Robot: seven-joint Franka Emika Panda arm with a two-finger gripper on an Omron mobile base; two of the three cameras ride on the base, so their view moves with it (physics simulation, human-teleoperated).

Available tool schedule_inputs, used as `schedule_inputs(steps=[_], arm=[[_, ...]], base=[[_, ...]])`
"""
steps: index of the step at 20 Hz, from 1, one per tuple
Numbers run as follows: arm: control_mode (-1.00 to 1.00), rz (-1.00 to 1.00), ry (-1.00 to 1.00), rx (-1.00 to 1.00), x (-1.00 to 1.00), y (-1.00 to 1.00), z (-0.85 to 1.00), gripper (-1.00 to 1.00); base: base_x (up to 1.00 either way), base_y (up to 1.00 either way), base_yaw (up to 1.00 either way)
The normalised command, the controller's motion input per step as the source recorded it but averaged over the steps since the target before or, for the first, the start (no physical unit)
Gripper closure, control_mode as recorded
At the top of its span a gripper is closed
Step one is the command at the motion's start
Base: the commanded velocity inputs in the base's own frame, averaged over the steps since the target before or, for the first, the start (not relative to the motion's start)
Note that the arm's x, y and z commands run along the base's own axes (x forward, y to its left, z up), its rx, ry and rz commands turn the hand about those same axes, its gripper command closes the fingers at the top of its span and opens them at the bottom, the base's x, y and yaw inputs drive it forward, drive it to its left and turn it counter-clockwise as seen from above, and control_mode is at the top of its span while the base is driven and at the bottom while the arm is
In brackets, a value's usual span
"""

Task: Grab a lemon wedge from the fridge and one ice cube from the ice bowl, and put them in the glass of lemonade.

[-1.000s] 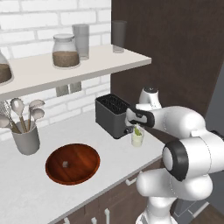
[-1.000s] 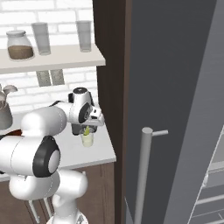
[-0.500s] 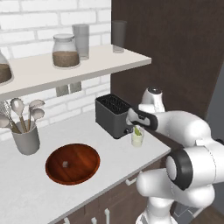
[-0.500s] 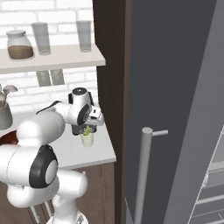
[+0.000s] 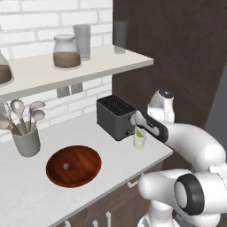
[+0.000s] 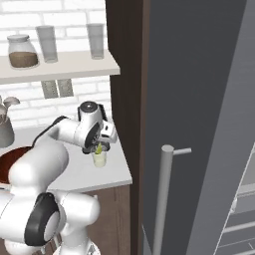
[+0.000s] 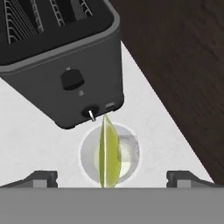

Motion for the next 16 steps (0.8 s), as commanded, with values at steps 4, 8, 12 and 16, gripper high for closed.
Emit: schedule_inputs(steps=[4,8,12,16], arm=[[-1.0,0.01,-0.1,0.04,-0.46,0.01,0.18,-1.0],[-1.0,0.06,-0.07,0.01,-0.81,0.09,0.06,-1.0],[-1.0,0.12,0.0,0.0,-0.74,0.27,0.03,-1.0],[-1.0,0.16,0.0,0.0,-0.62,0.51,0.0,-1.0]], base=[[0.0,0.0,0.0],[0.0,0.0,0.0],[0.0,0.0,0.0],[0.0,0.0,0.0]])
